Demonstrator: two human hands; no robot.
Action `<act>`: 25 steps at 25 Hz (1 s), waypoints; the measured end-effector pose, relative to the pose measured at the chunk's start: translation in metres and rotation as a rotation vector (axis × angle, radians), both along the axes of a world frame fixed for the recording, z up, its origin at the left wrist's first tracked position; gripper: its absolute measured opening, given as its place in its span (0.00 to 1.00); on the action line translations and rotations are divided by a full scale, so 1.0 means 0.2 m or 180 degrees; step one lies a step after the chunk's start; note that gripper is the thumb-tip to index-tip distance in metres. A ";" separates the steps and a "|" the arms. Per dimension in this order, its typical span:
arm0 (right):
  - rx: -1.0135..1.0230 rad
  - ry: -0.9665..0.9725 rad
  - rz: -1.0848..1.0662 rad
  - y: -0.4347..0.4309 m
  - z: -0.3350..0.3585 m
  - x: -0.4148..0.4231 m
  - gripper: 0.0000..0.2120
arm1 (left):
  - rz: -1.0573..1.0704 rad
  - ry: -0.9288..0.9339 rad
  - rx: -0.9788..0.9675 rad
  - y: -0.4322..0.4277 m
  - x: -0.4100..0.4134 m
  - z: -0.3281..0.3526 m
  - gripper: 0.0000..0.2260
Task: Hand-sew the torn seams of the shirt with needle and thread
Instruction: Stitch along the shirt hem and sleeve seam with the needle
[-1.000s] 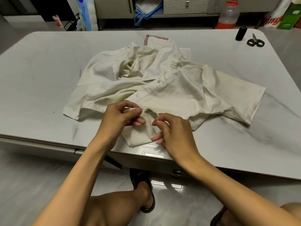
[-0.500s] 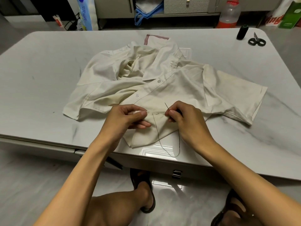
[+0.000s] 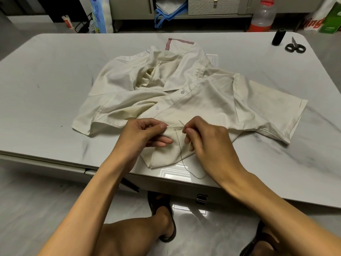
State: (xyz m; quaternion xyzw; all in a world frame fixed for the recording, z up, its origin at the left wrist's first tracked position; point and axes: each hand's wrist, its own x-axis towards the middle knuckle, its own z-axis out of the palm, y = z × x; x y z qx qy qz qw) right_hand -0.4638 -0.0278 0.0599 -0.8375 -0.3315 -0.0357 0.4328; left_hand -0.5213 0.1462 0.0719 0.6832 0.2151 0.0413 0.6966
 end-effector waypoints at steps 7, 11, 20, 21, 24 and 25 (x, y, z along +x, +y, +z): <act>-0.0382 0.0532 0.0194 0.03 0.01 -0.03 0.09 | -0.0109 0.0031 -0.0047 0.00 -0.01 0.01 0.02; -0.0402 0.0684 0.0173 0.03 0.02 -0.03 0.11 | -0.0153 0.0043 0.0011 0.00 -0.01 0.01 0.03; -0.0395 0.0719 0.0172 0.04 0.02 -0.03 0.11 | -0.0158 0.0002 -0.0013 0.00 -0.02 0.01 0.01; -0.0407 0.0723 0.0172 0.04 0.02 -0.03 0.11 | -0.0163 -0.0005 -0.0007 0.00 -0.02 0.01 0.01; -0.0438 0.0728 0.0171 0.04 0.02 -0.03 0.11 | -0.0173 -0.0017 0.0014 0.00 -0.01 0.01 0.01; -0.0444 0.0728 0.0167 0.04 0.03 -0.04 0.11 | -0.0167 -0.0022 0.0028 -0.01 -0.01 0.01 0.01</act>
